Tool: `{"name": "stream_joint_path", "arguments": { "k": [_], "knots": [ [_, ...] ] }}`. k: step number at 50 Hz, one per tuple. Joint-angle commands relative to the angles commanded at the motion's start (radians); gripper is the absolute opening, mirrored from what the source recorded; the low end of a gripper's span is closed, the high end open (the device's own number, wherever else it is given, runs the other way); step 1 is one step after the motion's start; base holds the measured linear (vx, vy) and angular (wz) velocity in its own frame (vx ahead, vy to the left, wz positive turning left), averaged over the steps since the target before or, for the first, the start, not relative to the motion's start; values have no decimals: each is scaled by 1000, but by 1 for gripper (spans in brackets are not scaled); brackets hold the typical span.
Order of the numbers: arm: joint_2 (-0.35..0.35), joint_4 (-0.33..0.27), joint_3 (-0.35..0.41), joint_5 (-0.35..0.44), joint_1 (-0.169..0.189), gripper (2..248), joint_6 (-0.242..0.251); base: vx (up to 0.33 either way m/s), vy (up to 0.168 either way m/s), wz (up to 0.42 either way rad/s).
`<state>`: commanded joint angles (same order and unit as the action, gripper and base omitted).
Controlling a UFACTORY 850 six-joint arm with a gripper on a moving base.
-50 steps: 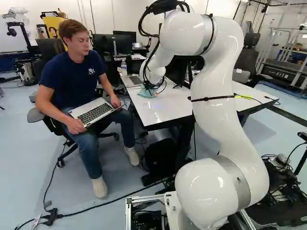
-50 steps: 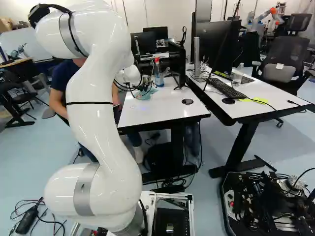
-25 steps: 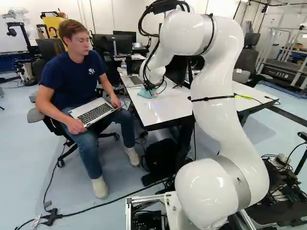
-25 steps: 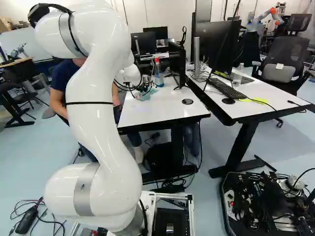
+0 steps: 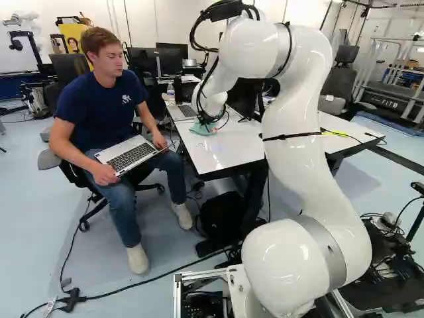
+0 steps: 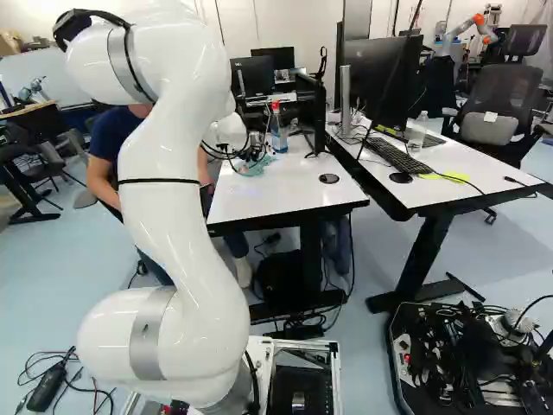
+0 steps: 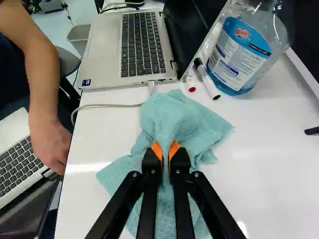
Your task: Clean the table with the green towel
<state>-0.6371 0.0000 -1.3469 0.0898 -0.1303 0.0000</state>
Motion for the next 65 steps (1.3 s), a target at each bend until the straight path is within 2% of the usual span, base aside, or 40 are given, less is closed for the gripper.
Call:
{"name": "stream_joint_path", "arguments": {
  "k": [16, 34, 44, 65],
  "knots": [
    [-37, 0, -52, 0, -31, 35, 0, 0, 0, 0],
    [22, 0, 30, 0, -51, 35, 0, 0, 0, 0],
    [59, 0, 82, 0, -42, 35, 0, 0, 0, 0],
    [110, 0, 151, 0, 2, 35, 0, 0, 0, 0]
  ]
}}
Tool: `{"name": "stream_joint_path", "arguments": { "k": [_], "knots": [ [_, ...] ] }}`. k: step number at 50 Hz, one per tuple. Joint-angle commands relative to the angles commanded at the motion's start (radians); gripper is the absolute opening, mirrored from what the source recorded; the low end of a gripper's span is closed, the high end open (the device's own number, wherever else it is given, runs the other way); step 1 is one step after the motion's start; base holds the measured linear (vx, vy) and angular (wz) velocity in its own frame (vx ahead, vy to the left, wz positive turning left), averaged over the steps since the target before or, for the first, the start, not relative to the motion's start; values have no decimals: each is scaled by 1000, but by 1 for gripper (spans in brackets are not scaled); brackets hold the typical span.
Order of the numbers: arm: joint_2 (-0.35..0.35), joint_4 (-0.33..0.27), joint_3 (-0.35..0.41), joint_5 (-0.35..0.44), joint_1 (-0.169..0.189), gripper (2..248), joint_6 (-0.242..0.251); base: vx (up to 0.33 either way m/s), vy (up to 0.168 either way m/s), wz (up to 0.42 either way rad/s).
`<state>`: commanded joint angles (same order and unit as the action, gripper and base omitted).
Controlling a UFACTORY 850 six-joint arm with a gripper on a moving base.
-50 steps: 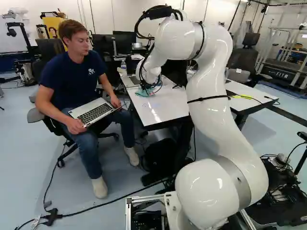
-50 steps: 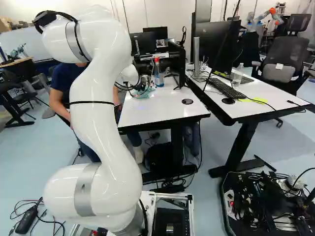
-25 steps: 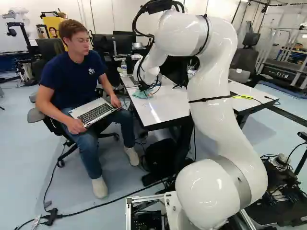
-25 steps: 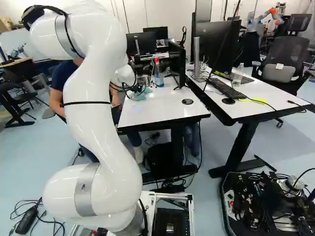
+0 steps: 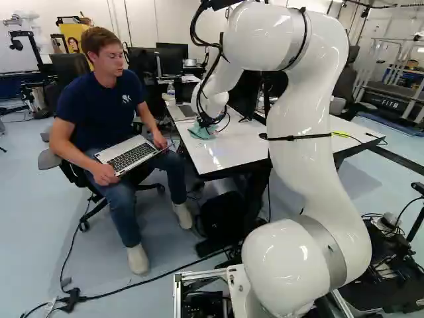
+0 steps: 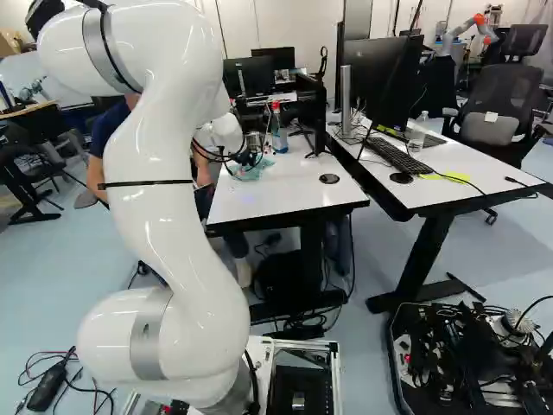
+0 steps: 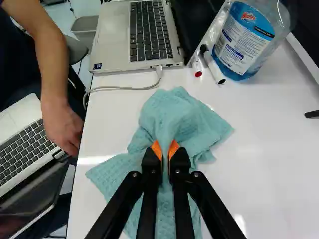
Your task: Clean the table with the green towel
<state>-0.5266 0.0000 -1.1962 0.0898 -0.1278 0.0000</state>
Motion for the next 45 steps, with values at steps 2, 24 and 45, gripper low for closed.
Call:
{"name": "stream_joint_path", "arguments": {
  "k": [2, 24, 45],
  "knots": [
    [5, 0, 6, 0, 6, 35, 0, 0, 0, 0],
    [-11, 0, -15, 0, 57, 35, 0, 0, 0, 0],
    [-95, 0, -129, 0, 43, 35, 0, 0, 0, 0]
  ]
}}
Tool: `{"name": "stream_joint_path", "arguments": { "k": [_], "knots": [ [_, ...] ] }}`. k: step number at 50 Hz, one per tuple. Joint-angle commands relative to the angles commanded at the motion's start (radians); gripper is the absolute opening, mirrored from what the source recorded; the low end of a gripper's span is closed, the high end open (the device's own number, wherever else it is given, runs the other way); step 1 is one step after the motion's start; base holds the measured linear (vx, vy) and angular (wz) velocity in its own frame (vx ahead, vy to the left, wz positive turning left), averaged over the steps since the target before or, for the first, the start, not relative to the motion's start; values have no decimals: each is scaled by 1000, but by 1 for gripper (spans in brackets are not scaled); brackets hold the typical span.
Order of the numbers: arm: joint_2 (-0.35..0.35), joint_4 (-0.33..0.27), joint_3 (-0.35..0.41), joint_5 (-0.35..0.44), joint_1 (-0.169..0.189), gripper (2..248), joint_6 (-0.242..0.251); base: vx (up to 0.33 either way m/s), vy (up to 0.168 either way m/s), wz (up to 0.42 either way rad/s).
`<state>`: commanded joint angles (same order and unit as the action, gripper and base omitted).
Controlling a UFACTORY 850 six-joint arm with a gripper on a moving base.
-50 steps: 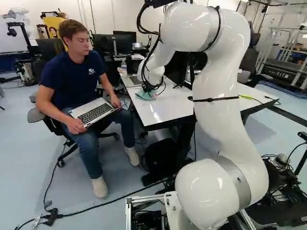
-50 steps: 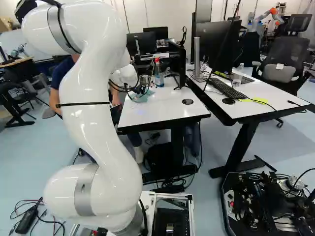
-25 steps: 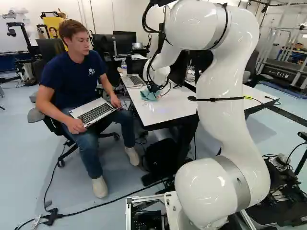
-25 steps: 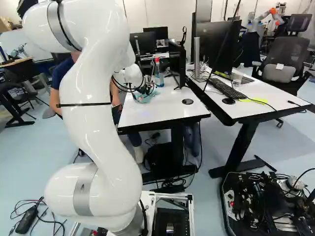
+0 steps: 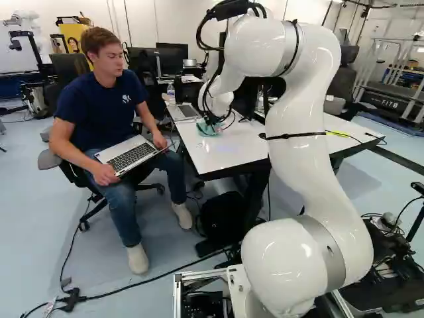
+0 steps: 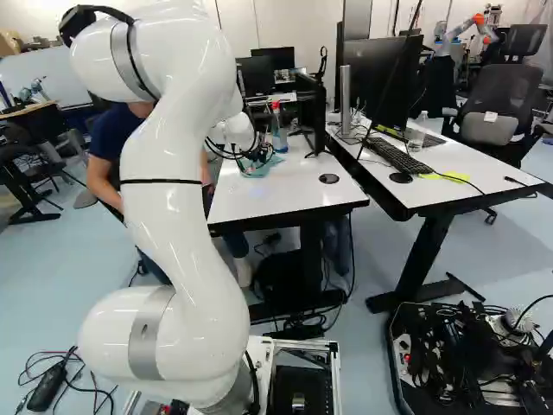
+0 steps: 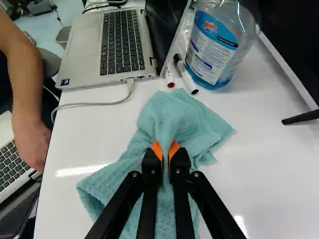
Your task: Clean the table with the green towel
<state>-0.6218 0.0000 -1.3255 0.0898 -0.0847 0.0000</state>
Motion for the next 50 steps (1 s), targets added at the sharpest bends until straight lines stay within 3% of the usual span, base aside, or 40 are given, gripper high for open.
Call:
{"name": "stream_joint_path", "arguments": {
  "k": [12, 27, 50],
  "knots": [
    [-15, 0, -21, 0, -28, 35, 0, 0, 0, 0],
    [27, 0, 38, 0, -55, 35, 0, 0, 0, 0],
    [105, 0, 142, 0, -34, 35, 0, 0, 0, 0]
  ]
}}
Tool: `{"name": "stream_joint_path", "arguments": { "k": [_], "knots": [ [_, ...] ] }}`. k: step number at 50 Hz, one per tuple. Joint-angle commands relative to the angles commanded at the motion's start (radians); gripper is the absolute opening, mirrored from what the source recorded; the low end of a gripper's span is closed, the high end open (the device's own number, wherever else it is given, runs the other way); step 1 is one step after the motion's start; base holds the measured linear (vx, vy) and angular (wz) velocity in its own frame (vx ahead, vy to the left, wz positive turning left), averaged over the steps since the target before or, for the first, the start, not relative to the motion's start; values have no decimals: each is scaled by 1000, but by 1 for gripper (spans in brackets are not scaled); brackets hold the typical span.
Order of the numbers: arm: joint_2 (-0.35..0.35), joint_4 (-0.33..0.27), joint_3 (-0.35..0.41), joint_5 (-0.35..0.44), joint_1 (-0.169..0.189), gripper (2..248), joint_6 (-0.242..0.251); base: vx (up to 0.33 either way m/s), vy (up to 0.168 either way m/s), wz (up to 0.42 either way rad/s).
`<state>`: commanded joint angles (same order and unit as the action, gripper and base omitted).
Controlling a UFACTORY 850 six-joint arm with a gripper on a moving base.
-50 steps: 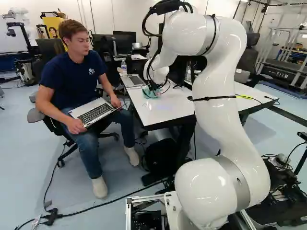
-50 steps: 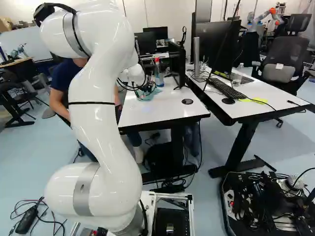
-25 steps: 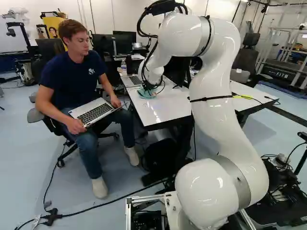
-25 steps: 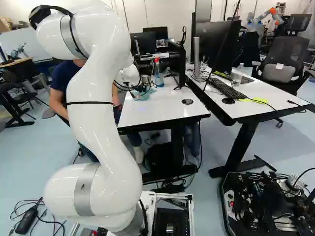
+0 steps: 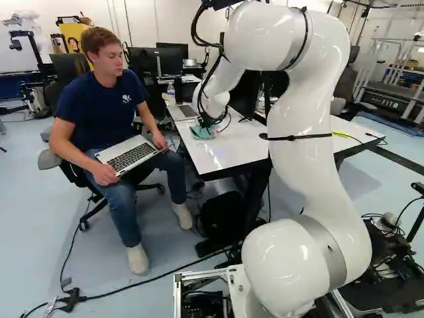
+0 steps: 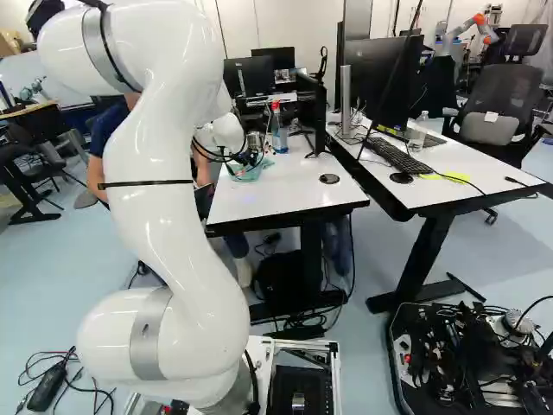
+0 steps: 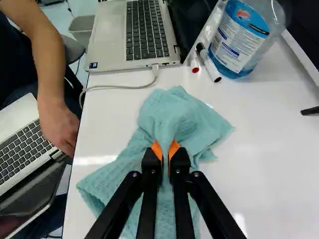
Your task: Clean the table with the green towel
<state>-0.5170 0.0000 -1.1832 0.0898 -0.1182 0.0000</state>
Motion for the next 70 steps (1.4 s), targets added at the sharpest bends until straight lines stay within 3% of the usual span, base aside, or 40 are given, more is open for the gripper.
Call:
{"name": "stream_joint_path", "arguments": {
  "k": [12, 23, 38, 70],
  "knots": [
    [22, 0, 29, 0, 31, 35, 0, 0, 0, 0],
    [9, 0, 12, 0, 51, 35, 0, 0, 0, 0],
    [9, 0, 7, 0, 54, 35, 0, 0, 0, 0],
    [78, 0, 24, 0, 54, 35, 0, 0, 0, 0]
  ]
}}
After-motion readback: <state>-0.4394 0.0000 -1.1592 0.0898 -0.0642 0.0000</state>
